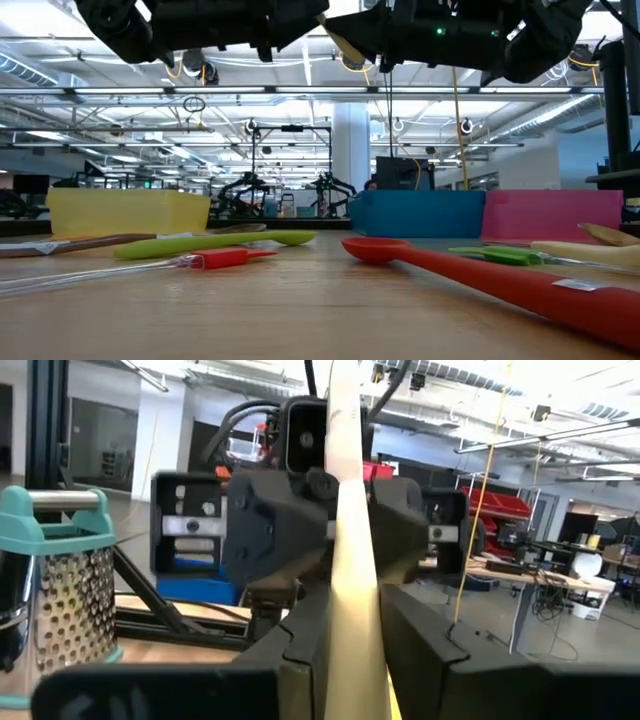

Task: Pick & Place Kitchen Items
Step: Put the yellow knife into the yellow bin

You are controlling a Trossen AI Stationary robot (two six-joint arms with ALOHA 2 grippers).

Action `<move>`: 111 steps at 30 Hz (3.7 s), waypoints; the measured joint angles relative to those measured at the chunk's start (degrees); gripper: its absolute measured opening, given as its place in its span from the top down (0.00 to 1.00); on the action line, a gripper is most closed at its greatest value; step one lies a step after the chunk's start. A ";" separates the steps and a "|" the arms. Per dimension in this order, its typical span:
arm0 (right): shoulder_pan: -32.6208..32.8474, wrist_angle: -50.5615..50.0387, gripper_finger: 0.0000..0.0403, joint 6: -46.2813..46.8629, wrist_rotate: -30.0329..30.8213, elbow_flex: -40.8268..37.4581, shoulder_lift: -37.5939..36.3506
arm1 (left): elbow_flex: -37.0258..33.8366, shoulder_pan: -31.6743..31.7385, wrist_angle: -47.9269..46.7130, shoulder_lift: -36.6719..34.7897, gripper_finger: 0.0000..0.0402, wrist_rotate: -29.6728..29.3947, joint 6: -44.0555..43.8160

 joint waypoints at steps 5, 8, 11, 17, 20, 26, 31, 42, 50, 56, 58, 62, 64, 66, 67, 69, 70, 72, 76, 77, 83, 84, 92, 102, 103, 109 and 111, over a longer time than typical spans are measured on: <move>0.00 0.07 0.84 -0.02 0.02 -0.02 -0.02 | 0.00 0.00 -0.01 0.00 0.72 0.06 0.00; 0.00 0.11 0.83 -0.35 0.07 -0.02 -0.02 | 0.00 0.00 -0.05 0.00 0.79 0.20 0.02; 0.00 0.11 0.82 -1.36 0.07 -0.02 -0.02 | 0.00 0.00 -0.05 0.00 0.86 0.44 -0.14; -0.11 0.09 0.81 -1.23 0.09 -0.04 -0.02 | 0.00 0.00 -0.12 0.00 0.87 0.36 -1.04; -0.11 -0.72 0.78 -0.88 0.28 -0.07 -0.04 | 0.00 0.00 -0.54 0.00 0.87 0.01 -1.35; -0.11 -5.33 0.66 -1.48 4.27 -0.09 -0.04 | 0.00 -0.02 -5.55 -0.02 0.87 -5.98 -2.11; 1.29 -12.19 0.58 -5.20 14.40 -0.11 -0.66 | 0.00 0.02 -11.20 -0.89 0.87 -12.44 -4.13; 4.85 -18.24 0.55 -7.30 18.40 -0.13 -0.72 | -0.02 3.19 -38.78 -13.95 0.87 -26.55 -12.63; 4.94 -18.42 0.54 -7.26 18.39 -0.13 -0.72 | -0.02 13.28 -67.07 -21.78 0.87 -27.63 -30.92; 4.94 -18.81 0.55 -7.17 18.34 -0.13 -0.72 | -0.04 20.29 -78.54 -21.84 0.86 -27.64 -37.00; 4.94 -18.80 0.55 -7.15 18.32 -0.13 -0.72 | -0.04 21.20 -76.78 -22.02 0.86 -26.70 -36.11; 4.93 -18.78 0.55 -7.10 18.32 -0.13 -0.72 | 0.71 23.31 -76.45 -23.56 0.87 -24.29 -34.11; 4.93 -18.75 0.55 -7.10 18.29 -0.13 -0.72 | 1.73 24.52 -80.88 -24.53 0.87 -24.03 -34.23; 4.94 -18.73 0.55 -7.10 18.27 -0.13 -0.72 | 3.26 25.74 -86.04 -25.15 0.86 -23.97 -34.98; 4.94 -18.69 0.55 -7.10 18.27 -0.13 -0.72 | 3.90 26.36 -88.88 -25.27 0.86 -24.07 -35.93; 4.94 -18.71 0.55 -7.10 18.27 -0.13 -0.72 | 4.37 27.44 -93.46 -25.32 0.86 -25.00 -38.04; 4.94 -18.74 0.55 -7.10 18.27 -0.13 -0.72 | 4.37 27.94 -94.83 -25.16 0.86 -25.41 -38.91; 4.94 -18.76 0.55 -7.10 18.27 -0.13 -0.72 | 4.37 29.11 -97.72 -24.41 0.86 -25.55 -40.74; 4.94 -18.74 0.55 -7.10 18.25 -0.13 -0.72 | 4.38 31.33 -100.98 -21.48 0.86 -25.60 -43.17; 4.94 -18.73 0.55 -7.10 18.27 -0.13 -0.72 | 4.38 31.88 -101.31 -20.50 0.86 -25.52 -43.45; 4.94 -18.73 0.55 -7.08 18.25 -0.13 -0.72 | 4.37 34.85 -101.31 -13.43 0.86 -24.85 -42.40; 4.92 -18.75 0.55 -7.08 18.25 -0.13 -0.72 | 4.37 35.41 -101.29 -12.32 0.86 -24.22 -41.52; 4.92 -18.75 0.55 -7.09 18.25 -0.13 -0.72 | 4.39 38.40 -101.50 -6.21 0.86 -17.99 -40.44; 4.92 -18.75 0.55 -7.09 18.25 -0.13 -0.72 | 4.39 41.23 -103.12 -3.02 0.86 -14.93 -40.21; 4.92 -18.75 0.55 -7.08 18.25 -0.13 -0.72 | 4.39 41.39 -103.09 -3.02 0.85 -14.92 -40.19; 4.92 -18.75 0.55 -7.08 18.25 -0.13 -0.72 | 4.39 41.81 -102.88 -3.02 0.80 -14.87 -38.97; 4.92 -18.75 0.55 -7.08 18.25 -0.13 -0.72 | 4.39 41.88 -102.77 -3.02 0.80 -14.86 -38.86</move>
